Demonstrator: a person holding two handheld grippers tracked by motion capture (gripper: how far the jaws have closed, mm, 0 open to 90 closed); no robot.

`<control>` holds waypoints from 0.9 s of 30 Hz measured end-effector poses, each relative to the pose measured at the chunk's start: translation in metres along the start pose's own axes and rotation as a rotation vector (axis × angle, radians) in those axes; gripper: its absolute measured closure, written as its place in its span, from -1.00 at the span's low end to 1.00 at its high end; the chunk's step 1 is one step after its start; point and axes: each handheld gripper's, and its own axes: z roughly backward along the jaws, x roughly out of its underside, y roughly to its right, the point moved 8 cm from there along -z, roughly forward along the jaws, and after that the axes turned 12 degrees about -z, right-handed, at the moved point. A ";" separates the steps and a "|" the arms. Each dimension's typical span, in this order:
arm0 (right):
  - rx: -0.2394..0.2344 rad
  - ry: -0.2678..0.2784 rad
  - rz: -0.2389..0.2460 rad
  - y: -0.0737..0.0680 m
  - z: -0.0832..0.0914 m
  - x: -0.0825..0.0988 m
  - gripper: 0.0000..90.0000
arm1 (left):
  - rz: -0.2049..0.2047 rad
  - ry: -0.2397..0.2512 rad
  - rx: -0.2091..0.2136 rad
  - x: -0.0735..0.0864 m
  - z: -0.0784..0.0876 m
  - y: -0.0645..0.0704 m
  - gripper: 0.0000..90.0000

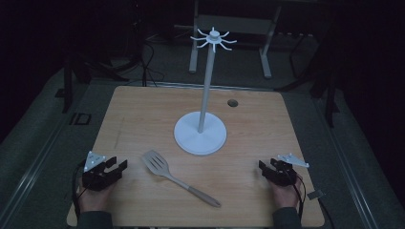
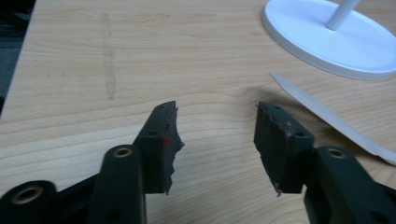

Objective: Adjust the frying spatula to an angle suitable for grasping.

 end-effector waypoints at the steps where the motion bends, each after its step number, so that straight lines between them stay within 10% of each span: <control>1: -0.007 0.011 0.006 -0.002 0.003 -0.001 0.01 | -0.014 0.001 0.008 0.000 0.001 0.002 0.20; 15: -0.021 0.064 0.069 -0.015 0.024 -0.002 -0.02 | -0.133 -0.006 0.065 -0.024 0.002 0.026 0.52; 27: -0.052 0.091 0.135 -0.034 0.039 0.004 -0.05 | -0.266 -0.106 0.119 -0.042 -0.032 0.050 0.96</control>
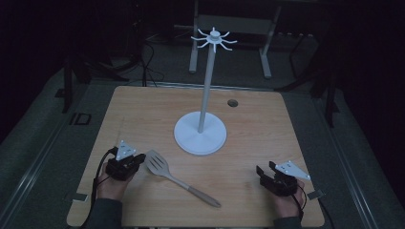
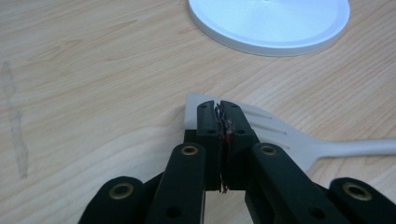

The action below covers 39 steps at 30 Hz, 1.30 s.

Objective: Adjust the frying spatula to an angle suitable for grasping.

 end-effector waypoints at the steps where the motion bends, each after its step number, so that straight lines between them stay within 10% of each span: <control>1: 0.000 0.000 0.000 0.000 0.000 0.000 -0.05 | -0.007 -0.006 0.004 -0.001 -0.002 0.000 0.96; 16: -0.066 -0.023 0.044 -0.015 0.003 0.003 -0.08 | -0.100 -0.096 0.072 -0.016 -0.039 0.014 0.99; 39: -0.065 -0.026 0.050 -0.014 0.003 0.004 -0.09 | -0.026 -0.153 0.079 0.022 -0.022 0.018 0.98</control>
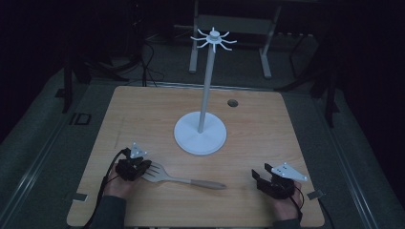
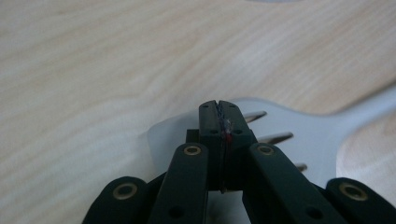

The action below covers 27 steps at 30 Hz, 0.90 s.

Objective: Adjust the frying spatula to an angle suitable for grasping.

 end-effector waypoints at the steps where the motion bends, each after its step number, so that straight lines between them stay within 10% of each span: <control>1: 0.000 0.000 0.001 0.000 0.000 0.000 -0.09 | -0.001 0.000 0.007 0.003 0.001 0.002 0.98; 8: -0.013 -0.011 0.002 -0.003 -0.002 0.001 -0.09 | -0.007 0.002 0.031 0.012 0.008 0.016 0.95; 20: -0.209 -0.093 0.052 -0.051 -0.039 0.002 -0.10 | -0.013 -0.007 0.032 0.014 0.005 0.018 0.94; 23: -0.245 -0.114 0.078 -0.061 -0.047 0.002 0.00 | -0.015 -0.016 0.031 0.015 0.003 0.018 0.94; 27: -0.215 -0.127 0.142 -0.067 -0.059 0.002 0.65 | -0.014 -0.020 0.028 0.015 0.001 0.018 0.94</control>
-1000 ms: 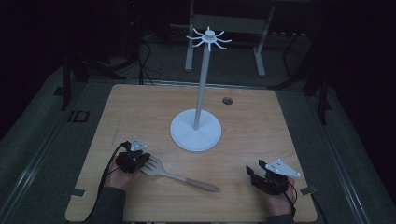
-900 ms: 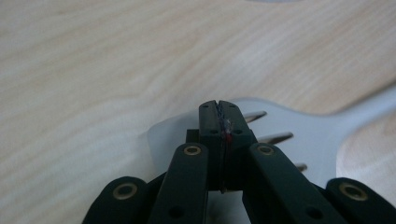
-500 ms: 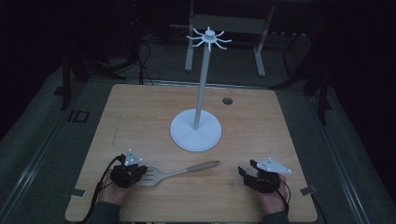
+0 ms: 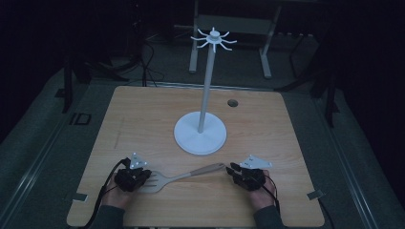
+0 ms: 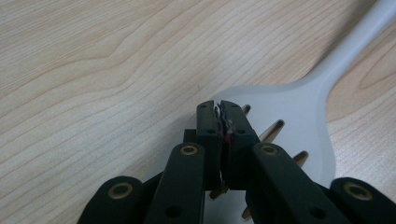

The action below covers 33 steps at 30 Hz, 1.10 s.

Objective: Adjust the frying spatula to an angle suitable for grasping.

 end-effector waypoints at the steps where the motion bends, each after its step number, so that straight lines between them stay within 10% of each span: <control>1: 0.002 -0.003 -0.003 0.000 -0.002 0.000 0.73 | 0.000 0.000 0.000 0.000 0.000 0.000 0.94; 26: -0.109 0.039 -0.039 -0.014 -0.010 -0.008 0.99 | -0.024 0.000 0.013 -0.005 -0.001 0.006 0.85; 33: -0.109 0.035 -0.053 -0.014 -0.010 -0.008 0.97 | -0.106 0.053 0.055 -0.029 0.001 0.021 0.72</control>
